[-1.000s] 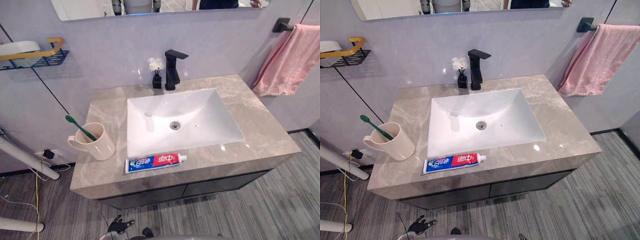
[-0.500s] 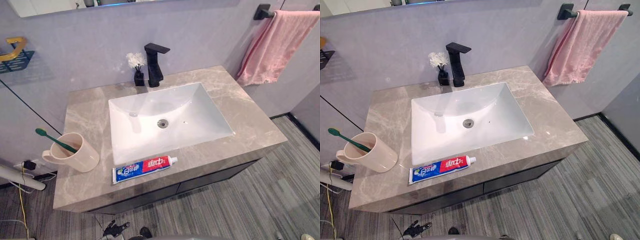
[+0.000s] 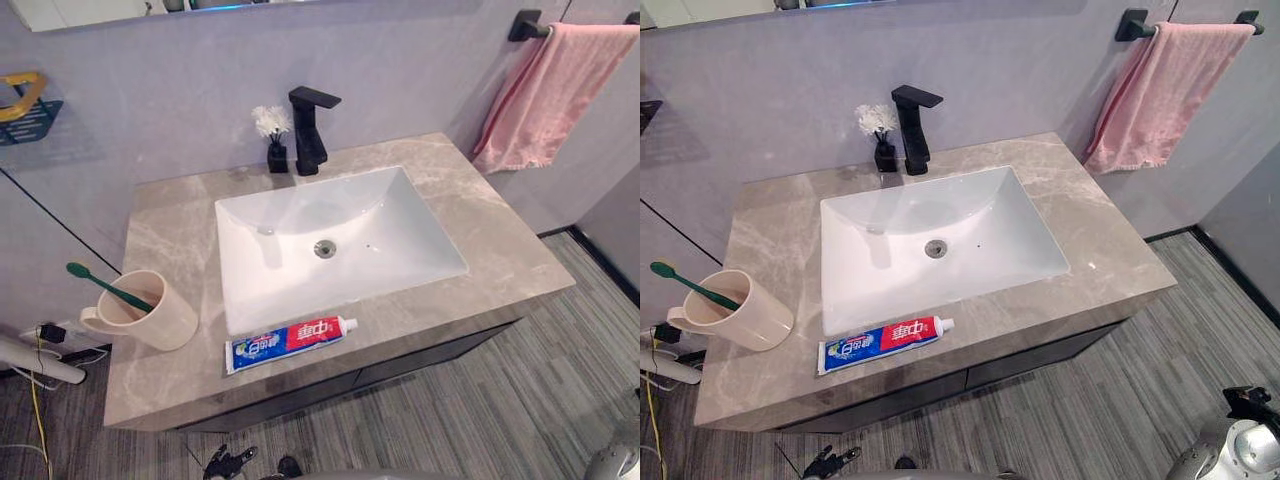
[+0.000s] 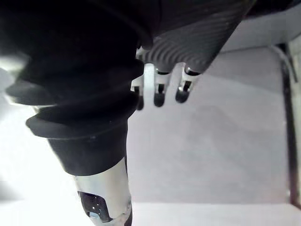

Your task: Organize washtable

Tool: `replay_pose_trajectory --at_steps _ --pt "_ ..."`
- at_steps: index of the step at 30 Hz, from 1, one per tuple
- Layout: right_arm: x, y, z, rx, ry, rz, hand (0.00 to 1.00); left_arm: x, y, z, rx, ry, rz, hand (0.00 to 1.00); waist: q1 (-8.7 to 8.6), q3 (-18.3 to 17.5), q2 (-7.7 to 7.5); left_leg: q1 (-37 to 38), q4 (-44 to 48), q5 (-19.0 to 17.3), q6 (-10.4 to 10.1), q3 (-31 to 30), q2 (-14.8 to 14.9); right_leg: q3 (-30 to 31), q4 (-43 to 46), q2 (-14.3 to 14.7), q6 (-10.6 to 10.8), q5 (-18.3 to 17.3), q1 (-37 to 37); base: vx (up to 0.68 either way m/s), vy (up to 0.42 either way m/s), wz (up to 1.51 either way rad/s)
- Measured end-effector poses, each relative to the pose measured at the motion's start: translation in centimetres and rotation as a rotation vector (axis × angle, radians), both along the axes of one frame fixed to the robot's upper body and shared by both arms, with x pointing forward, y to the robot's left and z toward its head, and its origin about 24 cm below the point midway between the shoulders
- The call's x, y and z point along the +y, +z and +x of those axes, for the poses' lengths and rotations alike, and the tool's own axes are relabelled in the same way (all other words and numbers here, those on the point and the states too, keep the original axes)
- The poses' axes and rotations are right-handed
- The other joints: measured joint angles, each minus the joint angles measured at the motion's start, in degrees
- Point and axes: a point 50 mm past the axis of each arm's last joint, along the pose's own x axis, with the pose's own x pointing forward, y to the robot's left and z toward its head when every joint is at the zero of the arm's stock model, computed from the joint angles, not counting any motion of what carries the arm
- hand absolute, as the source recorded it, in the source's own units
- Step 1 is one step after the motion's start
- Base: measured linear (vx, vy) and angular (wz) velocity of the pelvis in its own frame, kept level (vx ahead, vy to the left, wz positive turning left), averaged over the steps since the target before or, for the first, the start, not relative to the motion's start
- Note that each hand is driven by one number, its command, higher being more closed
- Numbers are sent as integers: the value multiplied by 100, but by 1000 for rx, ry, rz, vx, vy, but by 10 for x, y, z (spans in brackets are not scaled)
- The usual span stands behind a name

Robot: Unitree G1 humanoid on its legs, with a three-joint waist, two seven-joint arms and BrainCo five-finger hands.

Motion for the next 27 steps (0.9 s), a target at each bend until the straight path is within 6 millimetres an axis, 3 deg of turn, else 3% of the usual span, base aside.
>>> replay_pose_trajectory --at_steps 5,8,11,14,18,27 --pt "21 49 54 18 300 -255 0 1 0 1 3 -41 7 0 9 -22 7 -64 1 43 59 -259 -47 -247 72 -5 9 5 23 -41 -18 22" --pt "46 60 84 81 560 -372 0 2 1 5 -9 -84 11 0 42 -33 16 -125 3 90 114 -404 -74 -374 110 -11 9 5 29 -51 -16 31" --pt "89 55 112 160 878 -461 0 3 3 8 -28 -129 14 0 119 -40 2 -142 3 109 141 -474 -106 -412 151 -36 9 5 30 -42 -2 11" --pt "118 50 119 189 1094 -501 0 3 4 10 -42 -150 2 0 132 -29 -14 -216 4 148 199 -606 -165 -523 171 -85 12 7 21 -27 10 23" --pt "136 42 122 224 1294 -508 0 3 5 12 -67 -155 -25 0 166 -1 -58 -293 5 185 253 -748 -234 -688 185 -138 37 22 19 -30 18 21" --pt "167 18 118 338 1563 -515 0 4 6 14 -88 -177 -38 0 170 55 -46 -455 5 249 335 -886 -335 -826 181 -213 69 0 -74 -25 6 7"
